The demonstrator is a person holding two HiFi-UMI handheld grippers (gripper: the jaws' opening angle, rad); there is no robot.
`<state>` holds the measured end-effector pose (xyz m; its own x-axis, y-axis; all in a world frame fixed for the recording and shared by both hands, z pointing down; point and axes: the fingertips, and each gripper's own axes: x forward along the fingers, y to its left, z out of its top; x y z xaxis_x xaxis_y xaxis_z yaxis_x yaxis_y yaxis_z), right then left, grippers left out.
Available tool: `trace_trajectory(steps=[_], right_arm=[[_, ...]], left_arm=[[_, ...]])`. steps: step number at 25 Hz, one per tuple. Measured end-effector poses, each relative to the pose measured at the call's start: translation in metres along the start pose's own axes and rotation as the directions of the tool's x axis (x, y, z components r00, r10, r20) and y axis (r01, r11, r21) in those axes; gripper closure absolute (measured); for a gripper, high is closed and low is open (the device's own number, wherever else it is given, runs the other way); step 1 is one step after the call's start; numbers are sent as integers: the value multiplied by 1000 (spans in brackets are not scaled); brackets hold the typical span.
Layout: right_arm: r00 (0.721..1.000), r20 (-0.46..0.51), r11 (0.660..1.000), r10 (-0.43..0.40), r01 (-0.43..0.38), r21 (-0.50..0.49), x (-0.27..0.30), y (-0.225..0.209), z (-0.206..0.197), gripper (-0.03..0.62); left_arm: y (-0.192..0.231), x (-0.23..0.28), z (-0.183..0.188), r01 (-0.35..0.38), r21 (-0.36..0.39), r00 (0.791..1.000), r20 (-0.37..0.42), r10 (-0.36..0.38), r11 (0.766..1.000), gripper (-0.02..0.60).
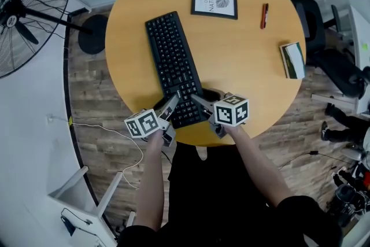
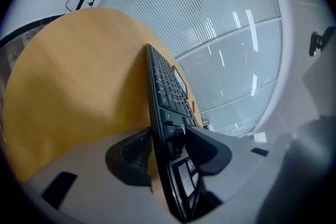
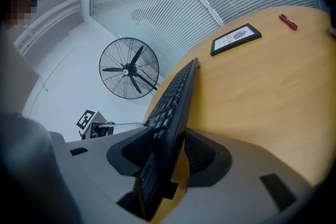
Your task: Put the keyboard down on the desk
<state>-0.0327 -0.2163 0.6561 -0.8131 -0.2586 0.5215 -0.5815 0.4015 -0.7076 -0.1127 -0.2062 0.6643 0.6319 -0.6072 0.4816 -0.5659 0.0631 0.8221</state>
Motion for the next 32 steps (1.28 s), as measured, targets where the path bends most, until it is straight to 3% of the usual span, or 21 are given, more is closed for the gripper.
trace_trajectory(steps=[8,15,25,32], right_arm=[[993,-87,996,-76,70,-61,11,-17,-20,395],[979,-145,986,-144,130,-104,19,-26,-33,388],[957,-185,963,-224,188,-193,25,-37,-39,370],[954,-181,960,-239,203,-194,24,-38,-39,373]], left_arm=[[26,8,-15,-138,68,987,-74,143,988,394],[41,10,-20,-210,128,968,-111,224,969,394],[51,12,-24,-263,195,943,-156,294,945,394],[48,16,-29,-283,219,927,-188,325,934,394]])
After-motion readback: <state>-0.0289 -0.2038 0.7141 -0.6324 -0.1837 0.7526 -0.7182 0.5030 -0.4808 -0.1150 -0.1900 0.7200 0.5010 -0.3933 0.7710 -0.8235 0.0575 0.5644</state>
